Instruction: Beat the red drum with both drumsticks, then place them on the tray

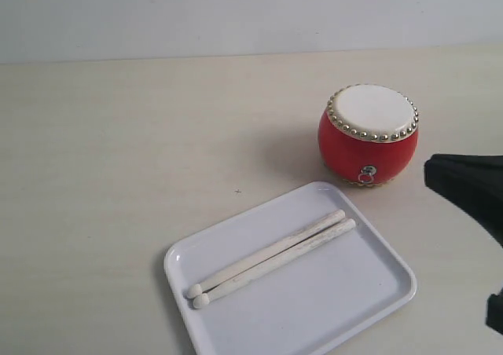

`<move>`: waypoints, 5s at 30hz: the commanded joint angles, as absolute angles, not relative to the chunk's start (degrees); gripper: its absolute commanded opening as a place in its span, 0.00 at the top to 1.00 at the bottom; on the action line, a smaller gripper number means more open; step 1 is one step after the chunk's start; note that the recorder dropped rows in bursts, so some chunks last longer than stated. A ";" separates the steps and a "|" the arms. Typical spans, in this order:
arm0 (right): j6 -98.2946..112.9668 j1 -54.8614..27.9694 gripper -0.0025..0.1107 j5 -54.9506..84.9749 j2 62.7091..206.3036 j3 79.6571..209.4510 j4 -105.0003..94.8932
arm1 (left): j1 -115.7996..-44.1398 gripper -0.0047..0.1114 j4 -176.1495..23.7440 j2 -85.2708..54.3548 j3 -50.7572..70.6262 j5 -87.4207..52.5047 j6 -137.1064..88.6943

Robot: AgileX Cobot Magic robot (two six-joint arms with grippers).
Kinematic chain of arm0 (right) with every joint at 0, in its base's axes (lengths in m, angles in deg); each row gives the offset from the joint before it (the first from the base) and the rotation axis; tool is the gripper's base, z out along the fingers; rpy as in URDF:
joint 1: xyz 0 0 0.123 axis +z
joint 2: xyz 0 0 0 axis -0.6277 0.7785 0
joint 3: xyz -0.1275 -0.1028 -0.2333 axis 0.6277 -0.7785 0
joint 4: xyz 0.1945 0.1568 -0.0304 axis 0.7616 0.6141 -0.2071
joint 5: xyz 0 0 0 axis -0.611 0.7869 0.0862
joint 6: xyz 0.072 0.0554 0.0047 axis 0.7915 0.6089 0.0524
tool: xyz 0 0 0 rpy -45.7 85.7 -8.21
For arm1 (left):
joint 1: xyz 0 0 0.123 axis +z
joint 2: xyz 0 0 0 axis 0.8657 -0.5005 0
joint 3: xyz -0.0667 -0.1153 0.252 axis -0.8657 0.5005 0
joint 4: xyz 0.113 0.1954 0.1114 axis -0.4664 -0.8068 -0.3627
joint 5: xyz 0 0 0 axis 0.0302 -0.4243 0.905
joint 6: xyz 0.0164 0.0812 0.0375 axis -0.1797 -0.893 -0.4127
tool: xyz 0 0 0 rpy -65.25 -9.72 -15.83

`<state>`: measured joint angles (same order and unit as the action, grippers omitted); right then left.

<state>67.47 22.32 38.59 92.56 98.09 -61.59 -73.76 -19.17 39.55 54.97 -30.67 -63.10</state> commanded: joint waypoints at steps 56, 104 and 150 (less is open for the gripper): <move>68.19 22.42 0.98 37.57 82.06 97.78 -62.40 | -68.67 0.96 -17.12 54.35 70.63 -25.67 -72.61; 68.19 22.42 0.98 37.57 82.06 97.78 -62.27 | -68.54 0.96 -66.31 54.35 70.63 -22.81 -15.44; 70.27 -26.60 0.98 24.39 71.80 81.91 -57.34 | -68.54 0.96 -66.31 54.35 70.63 -22.81 -15.44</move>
